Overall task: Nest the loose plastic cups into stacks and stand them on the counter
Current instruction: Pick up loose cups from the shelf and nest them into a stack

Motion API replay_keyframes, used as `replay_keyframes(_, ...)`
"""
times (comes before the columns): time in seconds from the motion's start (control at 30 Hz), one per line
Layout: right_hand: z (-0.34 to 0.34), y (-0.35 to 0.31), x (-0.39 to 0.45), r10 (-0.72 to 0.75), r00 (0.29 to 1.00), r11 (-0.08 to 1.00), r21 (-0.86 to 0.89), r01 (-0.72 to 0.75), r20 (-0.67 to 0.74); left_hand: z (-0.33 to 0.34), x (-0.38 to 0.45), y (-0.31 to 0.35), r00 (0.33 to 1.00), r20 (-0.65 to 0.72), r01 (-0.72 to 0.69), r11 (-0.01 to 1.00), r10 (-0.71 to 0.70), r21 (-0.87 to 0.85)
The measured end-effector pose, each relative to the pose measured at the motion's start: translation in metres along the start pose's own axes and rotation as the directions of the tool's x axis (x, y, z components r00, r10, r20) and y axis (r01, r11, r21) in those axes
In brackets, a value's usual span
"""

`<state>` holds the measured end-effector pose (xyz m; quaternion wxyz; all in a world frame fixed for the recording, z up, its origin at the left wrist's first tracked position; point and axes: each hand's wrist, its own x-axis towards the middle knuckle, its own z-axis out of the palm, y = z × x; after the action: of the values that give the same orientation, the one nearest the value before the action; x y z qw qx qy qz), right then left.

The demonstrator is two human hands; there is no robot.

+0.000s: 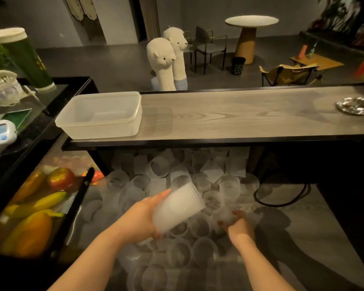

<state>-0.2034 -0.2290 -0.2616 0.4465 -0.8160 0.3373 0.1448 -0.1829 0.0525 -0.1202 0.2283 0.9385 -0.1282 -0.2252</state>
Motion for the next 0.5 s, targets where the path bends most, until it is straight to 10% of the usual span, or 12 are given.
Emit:
replay_keyframes(0.23,-0.052,-0.061,-0.044,-0.367,0.930,0.766,0.559,0.318,-0.026,-0.003,-0.013,-0.016,0.998,-0.009,0.057,0.998,-0.057,0.003)
replay_keyframes(0.5,-0.044,-0.128,-0.067,-0.586,0.787,0.733,0.542,0.411,0.196,-0.014,-0.020,-0.005,0.997,-0.060,0.030,0.986,-0.040,-0.163)
